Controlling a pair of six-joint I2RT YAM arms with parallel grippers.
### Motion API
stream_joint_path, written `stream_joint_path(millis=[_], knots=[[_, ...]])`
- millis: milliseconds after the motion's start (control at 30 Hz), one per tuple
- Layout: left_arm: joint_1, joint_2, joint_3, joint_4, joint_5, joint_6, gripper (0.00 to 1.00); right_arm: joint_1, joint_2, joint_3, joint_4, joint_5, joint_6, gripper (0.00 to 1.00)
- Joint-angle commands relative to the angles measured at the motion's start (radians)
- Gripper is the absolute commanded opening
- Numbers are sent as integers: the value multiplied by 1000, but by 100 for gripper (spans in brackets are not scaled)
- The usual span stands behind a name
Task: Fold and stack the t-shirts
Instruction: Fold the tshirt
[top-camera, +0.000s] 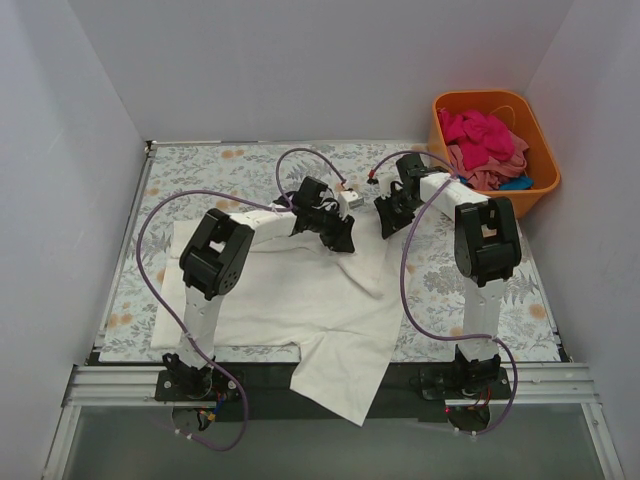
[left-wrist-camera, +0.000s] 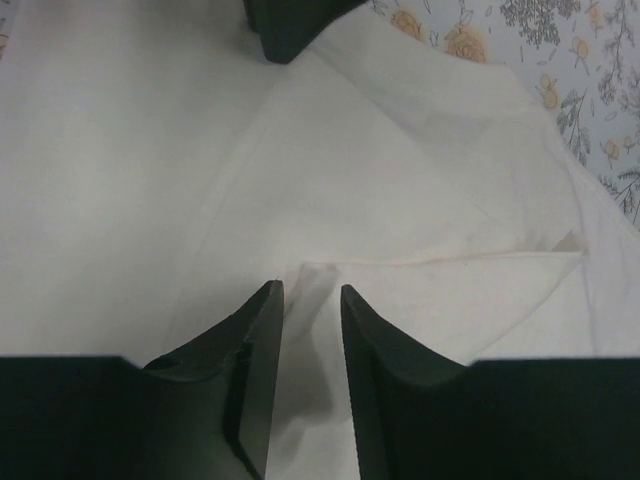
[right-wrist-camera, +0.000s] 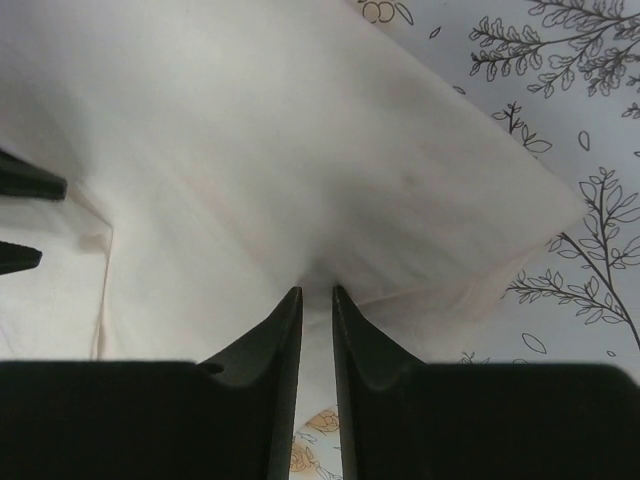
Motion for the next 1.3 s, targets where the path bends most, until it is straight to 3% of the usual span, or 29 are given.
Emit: stream_joint_path(millis=[0, 100, 133, 233, 467, 767, 867, 900, 1000, 1067, 1133, 1267], knots=[[-18, -56, -37, -8, 45, 28, 26, -11, 23, 36, 15, 29, 0, 24], [-23, -101, -83, -16, 58, 57, 15, -16, 28, 41, 15, 37, -4, 24], [-24, -115, -95, -16, 65, 68, 7, -16, 31, 44, 15, 36, -5, 24], [-29, -183, -147, -16, 66, 95, 0, -16, 37, 50, 13, 43, -7, 24], [-47, -358, -316, -15, 131, 201, 0, -19, 68, 81, 15, 74, -10, 24], [-50, -459, -414, -277, 140, 448, 1, -19, 83, 104, 12, 120, -46, 24], [-49, -509, -413, -424, 212, 543, 20, -19, 94, 136, 12, 125, -57, 25], [-47, -535, -407, -456, 209, 546, 22, -19, 95, 147, 10, 123, -60, 25], [49, -594, -391, -464, 226, 490, 23, -16, 68, 179, 3, 102, -77, 27], [220, -609, -353, -463, 240, 392, 23, -14, 7, 185, -32, 66, -97, 28], [403, -599, -315, -417, 142, 278, 21, 5, -55, 149, -55, 45, -115, 28], [590, -490, -221, -465, -122, 208, 18, 68, -158, 44, -71, 42, -120, 28]])
